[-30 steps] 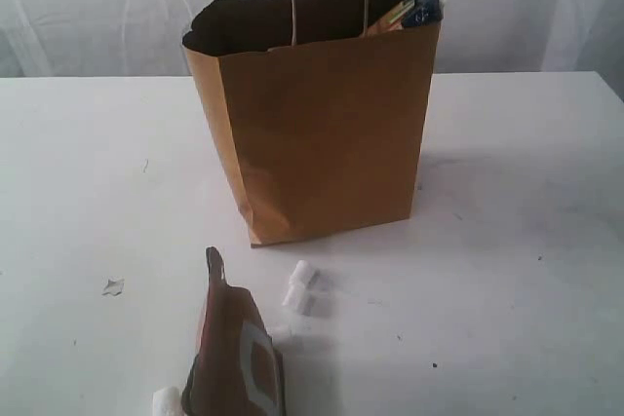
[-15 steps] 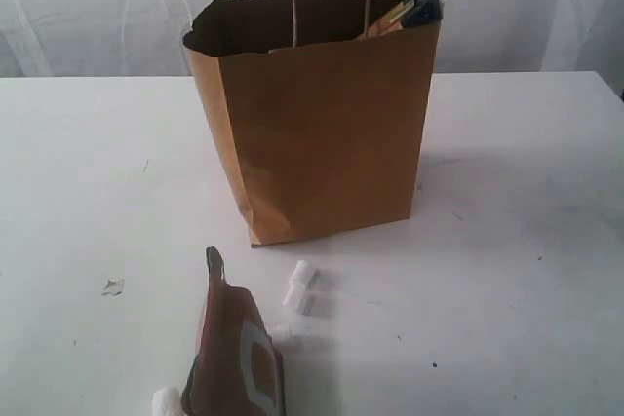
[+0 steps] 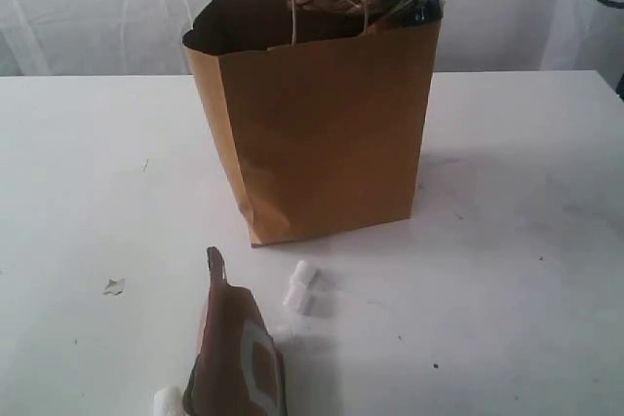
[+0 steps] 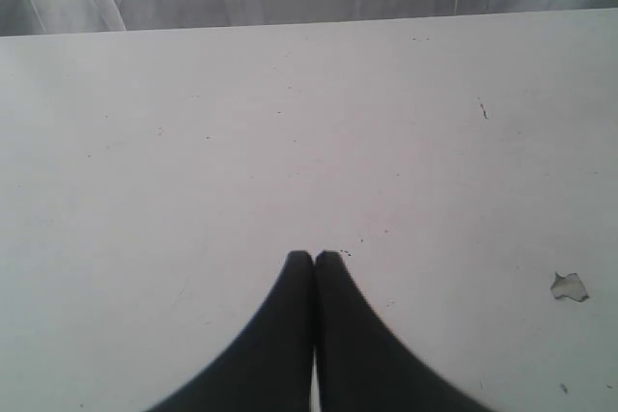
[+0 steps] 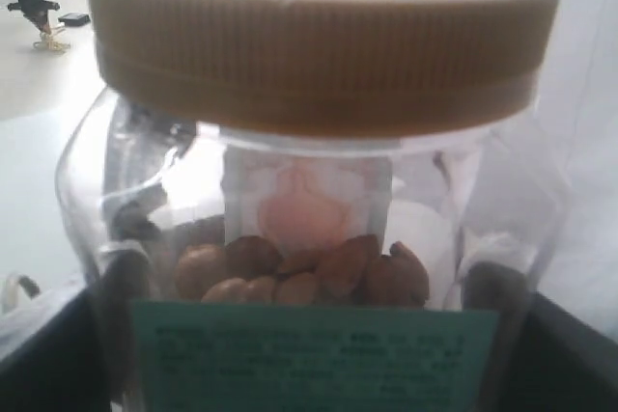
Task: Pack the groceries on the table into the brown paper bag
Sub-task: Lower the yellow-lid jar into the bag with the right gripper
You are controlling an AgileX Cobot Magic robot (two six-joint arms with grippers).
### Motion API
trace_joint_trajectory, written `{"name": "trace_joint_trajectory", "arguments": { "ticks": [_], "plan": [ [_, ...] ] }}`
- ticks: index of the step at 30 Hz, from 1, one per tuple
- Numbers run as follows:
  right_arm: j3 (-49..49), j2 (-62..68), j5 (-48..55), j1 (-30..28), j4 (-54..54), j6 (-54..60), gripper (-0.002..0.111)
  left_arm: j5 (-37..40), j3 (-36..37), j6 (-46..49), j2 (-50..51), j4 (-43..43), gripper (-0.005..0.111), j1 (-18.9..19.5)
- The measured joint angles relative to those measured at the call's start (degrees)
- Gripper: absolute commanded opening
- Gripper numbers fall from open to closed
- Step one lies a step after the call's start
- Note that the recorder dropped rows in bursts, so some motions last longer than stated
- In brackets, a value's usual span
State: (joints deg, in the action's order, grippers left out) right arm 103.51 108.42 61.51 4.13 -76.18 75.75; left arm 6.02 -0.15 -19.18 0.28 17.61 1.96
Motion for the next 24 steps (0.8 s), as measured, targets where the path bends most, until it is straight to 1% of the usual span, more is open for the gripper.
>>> {"name": "trace_joint_trajectory", "arguments": {
  "ticks": [3,6,11,12,16,19,24],
  "plan": [
    [0.00,0.10,-1.60,0.74,0.00,3.24,0.000,0.00,0.00,0.00,0.00,0.00,0.000,0.00],
    [0.00,0.12,-1.47,0.74,0.81,3.89,0.000,0.00,0.00,0.00,0.00,0.00,0.000,0.00],
    [0.00,0.21,7.24,0.74,3.60,8.29,0.000,-0.11,0.00,0.00,0.00,0.00,0.000,0.00],
    [0.00,0.21,7.61,0.84,3.60,9.07,0.000,-0.11,0.00,0.00,0.00,0.00,0.000,0.00],
    [0.00,1.50,8.16,0.84,2.41,11.44,0.000,-0.11,0.00,0.00,0.00,0.00,0.000,0.00],
    [0.00,3.66,8.16,1.20,-0.54,13.82,0.000,-0.11,0.00,0.00,0.00,0.00,0.000,0.00],
    [0.00,5.58,7.91,3.87,-1.98,16.33,0.000,-0.11,0.00,0.00,0.00,0.00,0.000,0.00]
  ]
}}
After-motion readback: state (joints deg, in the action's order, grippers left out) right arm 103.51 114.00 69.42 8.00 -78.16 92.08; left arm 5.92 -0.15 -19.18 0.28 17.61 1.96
